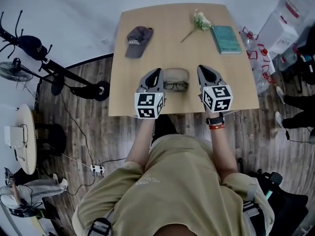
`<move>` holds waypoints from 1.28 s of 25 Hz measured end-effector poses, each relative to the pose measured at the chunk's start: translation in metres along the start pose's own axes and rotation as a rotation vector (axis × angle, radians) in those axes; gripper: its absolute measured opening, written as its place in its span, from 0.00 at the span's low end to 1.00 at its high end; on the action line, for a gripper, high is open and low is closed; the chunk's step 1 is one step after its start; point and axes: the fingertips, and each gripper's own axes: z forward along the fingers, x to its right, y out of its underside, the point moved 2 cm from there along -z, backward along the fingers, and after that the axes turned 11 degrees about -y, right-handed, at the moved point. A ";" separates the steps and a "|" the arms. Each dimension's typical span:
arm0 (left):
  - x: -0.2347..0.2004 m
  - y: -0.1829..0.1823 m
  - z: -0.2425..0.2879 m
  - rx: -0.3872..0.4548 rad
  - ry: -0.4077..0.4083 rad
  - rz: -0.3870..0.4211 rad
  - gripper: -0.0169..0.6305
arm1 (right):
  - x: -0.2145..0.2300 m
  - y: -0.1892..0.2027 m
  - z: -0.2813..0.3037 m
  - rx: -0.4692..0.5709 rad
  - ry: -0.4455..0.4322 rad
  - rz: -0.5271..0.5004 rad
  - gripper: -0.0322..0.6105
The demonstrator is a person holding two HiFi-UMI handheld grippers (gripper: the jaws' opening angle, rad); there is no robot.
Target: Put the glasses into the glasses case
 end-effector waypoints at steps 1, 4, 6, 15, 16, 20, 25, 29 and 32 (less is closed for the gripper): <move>0.000 0.000 -0.001 0.002 -0.001 -0.001 0.06 | 0.000 0.000 -0.001 0.005 0.005 0.002 0.08; -0.002 0.001 -0.003 0.004 -0.007 0.002 0.06 | -0.001 0.001 -0.001 0.016 0.010 0.019 0.07; -0.002 0.001 -0.004 0.004 -0.010 0.004 0.06 | -0.001 0.000 -0.002 0.019 0.015 0.018 0.07; -0.004 0.003 -0.005 0.006 -0.015 0.011 0.06 | -0.009 0.002 0.001 0.006 0.008 0.001 0.07; -0.004 0.004 -0.005 0.002 -0.015 0.010 0.06 | -0.010 0.003 0.002 0.004 0.006 0.003 0.07; -0.003 0.005 -0.004 -0.004 -0.003 -0.014 0.06 | -0.010 0.008 0.005 -0.001 -0.004 0.029 0.07; 0.000 0.004 -0.003 -0.006 0.010 -0.006 0.06 | -0.012 0.013 0.011 -0.012 -0.020 0.053 0.07; 0.002 0.012 0.002 -0.024 0.010 -0.004 0.06 | -0.009 0.018 0.013 -0.024 -0.021 0.064 0.07; -0.002 0.013 0.006 -0.029 0.012 -0.005 0.06 | -0.008 0.020 0.016 -0.027 -0.016 0.079 0.07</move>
